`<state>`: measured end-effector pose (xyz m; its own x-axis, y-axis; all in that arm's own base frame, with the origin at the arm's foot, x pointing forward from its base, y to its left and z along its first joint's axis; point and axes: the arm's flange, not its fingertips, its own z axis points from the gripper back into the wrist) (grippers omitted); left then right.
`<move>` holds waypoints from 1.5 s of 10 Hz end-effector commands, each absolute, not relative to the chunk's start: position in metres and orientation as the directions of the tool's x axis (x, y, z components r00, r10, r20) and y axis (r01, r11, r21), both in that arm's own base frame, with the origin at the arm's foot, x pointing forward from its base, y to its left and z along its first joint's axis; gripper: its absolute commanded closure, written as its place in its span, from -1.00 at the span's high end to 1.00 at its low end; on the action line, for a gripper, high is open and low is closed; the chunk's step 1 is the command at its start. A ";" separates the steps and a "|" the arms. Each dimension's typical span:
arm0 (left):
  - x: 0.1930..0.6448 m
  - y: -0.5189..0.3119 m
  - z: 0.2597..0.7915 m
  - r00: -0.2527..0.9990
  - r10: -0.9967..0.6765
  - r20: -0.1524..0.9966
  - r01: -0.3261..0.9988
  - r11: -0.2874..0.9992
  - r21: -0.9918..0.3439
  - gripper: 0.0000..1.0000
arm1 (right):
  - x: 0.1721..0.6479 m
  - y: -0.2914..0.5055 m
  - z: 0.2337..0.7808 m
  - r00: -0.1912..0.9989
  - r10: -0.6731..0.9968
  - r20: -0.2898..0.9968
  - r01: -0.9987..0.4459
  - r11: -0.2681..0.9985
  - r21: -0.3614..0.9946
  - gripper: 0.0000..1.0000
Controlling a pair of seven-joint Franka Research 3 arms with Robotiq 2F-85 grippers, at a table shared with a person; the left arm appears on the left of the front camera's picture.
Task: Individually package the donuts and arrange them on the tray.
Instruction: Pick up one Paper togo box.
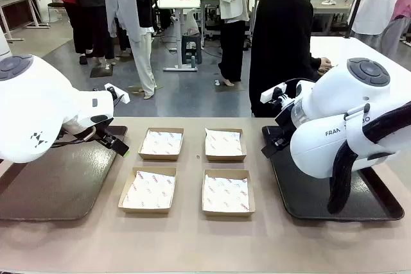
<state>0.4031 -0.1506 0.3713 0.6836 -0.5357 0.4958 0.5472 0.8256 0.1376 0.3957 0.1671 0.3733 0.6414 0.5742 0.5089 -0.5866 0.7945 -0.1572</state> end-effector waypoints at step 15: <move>0.403 -0.151 0.371 0.683 -0.536 0.496 0.548 0.825 0.138 1.00 | 0.396 0.167 0.373 0.641 0.574 0.509 -0.587 0.794 -0.157 1.00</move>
